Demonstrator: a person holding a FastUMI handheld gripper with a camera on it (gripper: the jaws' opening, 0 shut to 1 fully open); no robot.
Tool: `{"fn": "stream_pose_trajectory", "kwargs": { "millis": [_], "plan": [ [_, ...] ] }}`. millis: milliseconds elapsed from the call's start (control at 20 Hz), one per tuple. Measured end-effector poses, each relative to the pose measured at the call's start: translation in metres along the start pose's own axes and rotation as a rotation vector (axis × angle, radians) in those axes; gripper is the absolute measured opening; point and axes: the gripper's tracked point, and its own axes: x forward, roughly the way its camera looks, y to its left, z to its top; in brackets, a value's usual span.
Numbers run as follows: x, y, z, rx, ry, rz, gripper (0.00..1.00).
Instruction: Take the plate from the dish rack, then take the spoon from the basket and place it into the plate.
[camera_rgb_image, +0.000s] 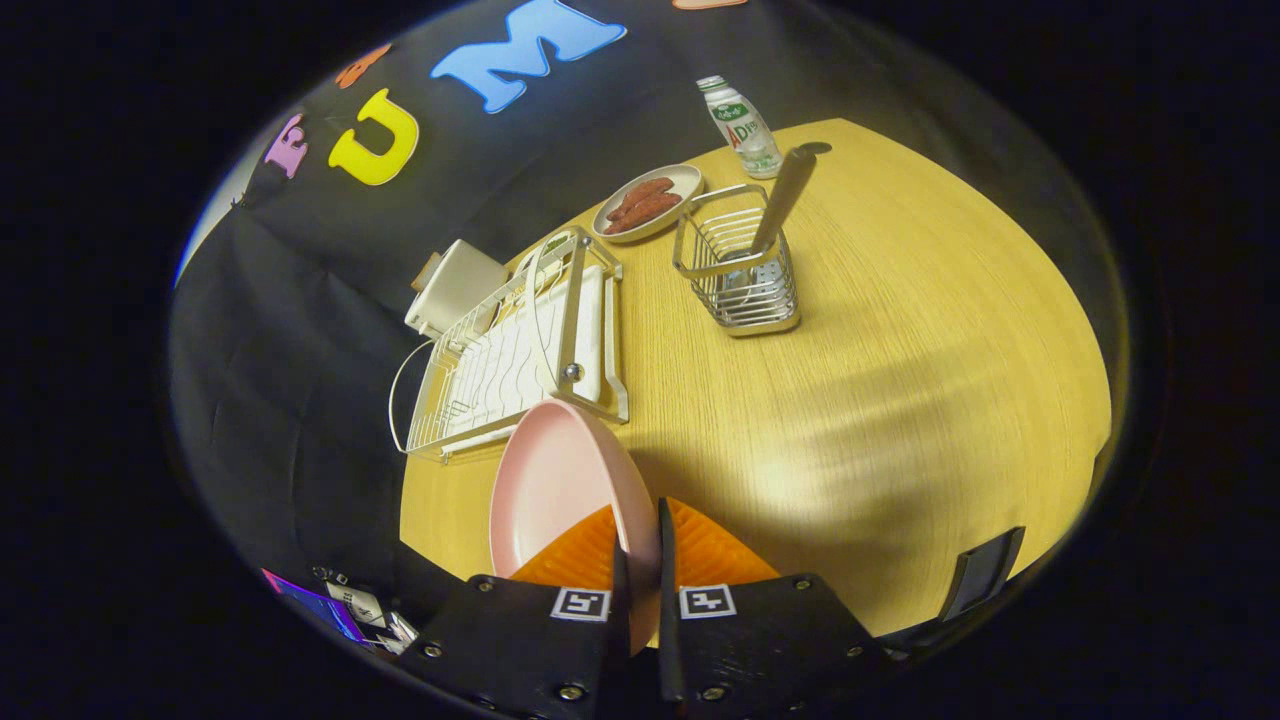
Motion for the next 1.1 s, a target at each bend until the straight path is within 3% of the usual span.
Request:
{"fn": "stream_pose_trajectory", "kwargs": {
  "millis": [250, 750, 900, 1000, 1050, 1100],
  "plan": [
    [0.017, -0.006, -0.014, 0.058, 0.024, 0.019, 0.11],
    [0.044, -0.011, -0.025, -0.015, 0.054, -0.017, 0.11],
    [0.045, -0.014, -0.024, 0.020, 0.046, -0.017, 0.13],
    [0.040, -0.018, -0.015, 0.044, 0.006, -0.016, 0.19],
    [0.036, -0.019, -0.010, 0.036, -0.014, -0.013, 0.35],
    [0.031, -0.024, -0.004, 0.016, -0.041, -0.035, 0.42]
  ]
}}
